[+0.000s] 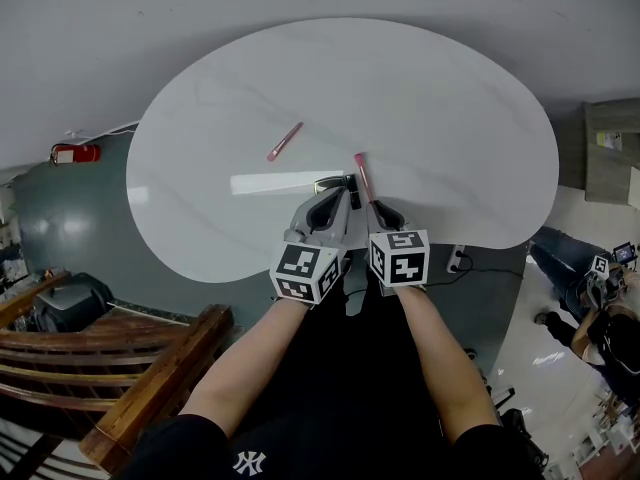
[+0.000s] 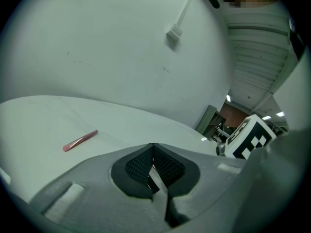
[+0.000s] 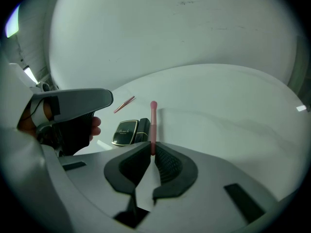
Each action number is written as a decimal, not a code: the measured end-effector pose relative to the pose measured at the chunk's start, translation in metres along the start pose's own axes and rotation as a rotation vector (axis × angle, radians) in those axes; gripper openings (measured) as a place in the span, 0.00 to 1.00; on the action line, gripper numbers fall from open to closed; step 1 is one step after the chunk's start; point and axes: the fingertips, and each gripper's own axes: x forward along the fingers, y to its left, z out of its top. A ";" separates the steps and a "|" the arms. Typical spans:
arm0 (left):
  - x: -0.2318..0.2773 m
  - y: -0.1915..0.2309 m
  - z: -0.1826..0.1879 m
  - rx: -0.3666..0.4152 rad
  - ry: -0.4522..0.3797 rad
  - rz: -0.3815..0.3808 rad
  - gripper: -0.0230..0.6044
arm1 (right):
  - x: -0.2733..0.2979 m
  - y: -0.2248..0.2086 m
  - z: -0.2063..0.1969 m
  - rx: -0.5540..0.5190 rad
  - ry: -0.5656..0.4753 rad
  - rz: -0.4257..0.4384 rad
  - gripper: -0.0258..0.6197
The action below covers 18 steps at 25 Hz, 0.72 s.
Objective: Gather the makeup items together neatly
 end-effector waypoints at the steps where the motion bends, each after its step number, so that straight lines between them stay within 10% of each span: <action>1: 0.000 -0.001 0.000 0.001 0.000 0.000 0.05 | 0.001 0.000 -0.002 0.001 0.004 0.001 0.10; 18: 0.001 -0.001 -0.004 0.003 0.005 0.004 0.05 | 0.013 0.001 -0.017 0.035 0.059 0.038 0.10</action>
